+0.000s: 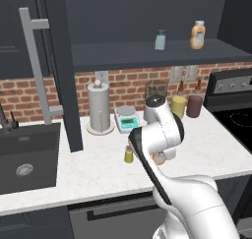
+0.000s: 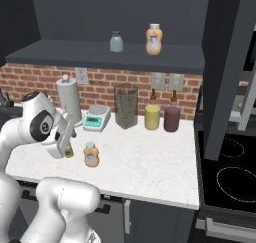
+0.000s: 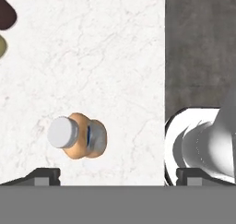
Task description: Put the shaker and condiment bottle from the counter next to their counterparts in the cabinet.
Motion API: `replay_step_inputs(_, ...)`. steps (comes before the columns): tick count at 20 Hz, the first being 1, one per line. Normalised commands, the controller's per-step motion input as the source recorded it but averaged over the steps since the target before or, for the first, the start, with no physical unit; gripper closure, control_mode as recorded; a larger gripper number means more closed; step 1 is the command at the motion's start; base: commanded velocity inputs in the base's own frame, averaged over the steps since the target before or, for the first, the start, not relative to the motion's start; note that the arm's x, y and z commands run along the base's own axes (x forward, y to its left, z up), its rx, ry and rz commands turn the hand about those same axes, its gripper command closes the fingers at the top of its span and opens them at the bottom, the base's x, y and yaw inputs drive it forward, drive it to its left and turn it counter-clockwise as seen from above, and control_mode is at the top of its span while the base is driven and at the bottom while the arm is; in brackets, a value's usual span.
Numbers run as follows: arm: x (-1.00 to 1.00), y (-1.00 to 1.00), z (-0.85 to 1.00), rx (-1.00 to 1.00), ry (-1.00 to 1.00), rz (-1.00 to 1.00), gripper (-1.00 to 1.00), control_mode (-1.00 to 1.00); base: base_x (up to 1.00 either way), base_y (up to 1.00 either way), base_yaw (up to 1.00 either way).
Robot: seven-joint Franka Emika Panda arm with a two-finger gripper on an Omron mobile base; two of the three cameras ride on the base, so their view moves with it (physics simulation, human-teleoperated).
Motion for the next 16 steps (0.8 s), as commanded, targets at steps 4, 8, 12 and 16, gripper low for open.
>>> replay_step_inputs(4,0.24,0.00,-0.16,-0.12,0.00,0.02,-1.00,-1.00,0.00,0.00,0.00)
replay_step_inputs(8,0.34,0.00,0.00,-0.14,0.00,0.02,-1.00,-1.00,0.00,0.00,0.00)
replay_step_inputs(12,0.22,0.00,0.00,-0.13,0.00,0.01,-1.00,-1.00,0.00,0.00,0.00)
replay_step_inputs(16,0.18,0.00,0.00,0.00,0.00,0.01,-1.00,-1.00,0.00,0.00,0.00)
